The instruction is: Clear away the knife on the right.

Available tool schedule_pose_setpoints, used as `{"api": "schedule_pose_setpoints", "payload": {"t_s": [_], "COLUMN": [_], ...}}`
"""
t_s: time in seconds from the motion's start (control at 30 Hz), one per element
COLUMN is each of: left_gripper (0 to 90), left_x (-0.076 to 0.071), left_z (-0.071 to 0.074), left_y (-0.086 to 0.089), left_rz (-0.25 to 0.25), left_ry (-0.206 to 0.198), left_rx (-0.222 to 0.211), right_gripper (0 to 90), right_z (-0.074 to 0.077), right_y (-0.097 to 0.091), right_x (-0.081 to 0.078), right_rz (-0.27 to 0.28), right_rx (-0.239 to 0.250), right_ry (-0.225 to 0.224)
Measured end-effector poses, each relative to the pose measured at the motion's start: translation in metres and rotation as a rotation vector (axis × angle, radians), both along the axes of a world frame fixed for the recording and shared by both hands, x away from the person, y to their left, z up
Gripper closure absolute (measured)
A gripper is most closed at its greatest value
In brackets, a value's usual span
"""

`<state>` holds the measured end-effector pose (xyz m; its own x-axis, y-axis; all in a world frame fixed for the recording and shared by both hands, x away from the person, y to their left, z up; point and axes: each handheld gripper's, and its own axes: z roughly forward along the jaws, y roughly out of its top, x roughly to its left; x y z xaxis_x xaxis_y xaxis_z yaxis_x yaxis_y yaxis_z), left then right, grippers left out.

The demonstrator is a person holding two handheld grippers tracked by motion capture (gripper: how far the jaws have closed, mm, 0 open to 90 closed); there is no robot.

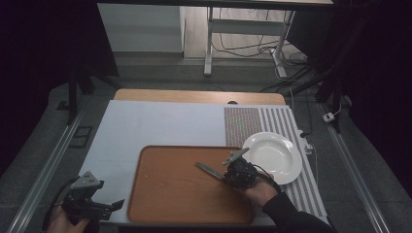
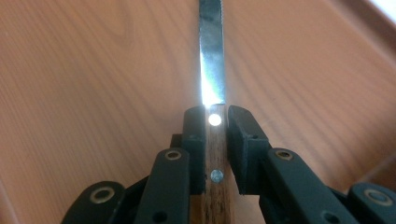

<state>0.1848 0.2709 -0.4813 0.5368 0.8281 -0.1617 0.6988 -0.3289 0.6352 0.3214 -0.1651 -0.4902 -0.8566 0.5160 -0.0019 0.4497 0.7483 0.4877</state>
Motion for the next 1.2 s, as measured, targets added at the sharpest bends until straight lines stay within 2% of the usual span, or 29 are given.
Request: {"api": "schedule_pose_setpoints", "payload": {"t_s": [0.17, 0.23, 0.3, 0.33, 0.4, 0.5, 0.57, 0.73, 0.9, 1.2], "left_gripper": [0.9, 0.9, 0.9, 1.0, 1.0, 0.9, 0.9, 1.0, 1.0, 1.0], "left_x": [0.0, 0.0, 0.0, 0.0, 0.0, 0.0, 0.0, 0.0, 0.0, 0.0], "left_z": [0.0, 0.0, 0.0, 0.0, 0.0, 0.0, 0.0, 0.0, 0.0, 0.0], "left_y": [0.0, 0.0, 0.0, 0.0, 0.0, 0.0, 0.0, -0.001, -0.001, -0.001], "left_rz": [0.0, 0.0, 0.0, -0.001, -0.001, -0.002, -0.002, -0.002, -0.002, -0.005], "left_ry": [0.0, 0.001, 0.001, 0.001, 0.001, 0.001, -0.001, -0.002, -0.004, -0.005], "left_rx": [-0.001, -0.001, 0.0, 0.0, -0.001, 0.0, 0.003, 0.005, 0.006, 0.008], "right_gripper": [75.2, 65.3, 62.0, 62.6, 74.4, 90.0, 90.0, 90.0, 90.0, 90.0], "right_z": [-0.009, -0.006, -0.001, 0.002, 0.008, 0.012, 0.008, -0.003, -0.008, -0.009], "right_y": [0.002, 0.001, -0.002, -0.003, -0.002, 0.007, 0.016, 0.032, 0.03, 0.011], "right_x": [0.001, 0.003, 0.004, 0.005, 0.005, -0.001, -0.003, 0.001, 0.005, 0.012], "right_rz": [0.02, 0.02, 0.01, 0.012, 0.032, 0.113, 0.151, 0.187, 0.166, 0.1], "right_rx": [-0.03, -0.014, 0.01, 0.024, 0.038, 0.017, -0.002, -0.042, -0.063, -0.053], "right_ry": [0.061, 0.078, 0.068, 0.049, 0.022, -0.013, -0.006, 0.0, 0.017, 0.046]}}
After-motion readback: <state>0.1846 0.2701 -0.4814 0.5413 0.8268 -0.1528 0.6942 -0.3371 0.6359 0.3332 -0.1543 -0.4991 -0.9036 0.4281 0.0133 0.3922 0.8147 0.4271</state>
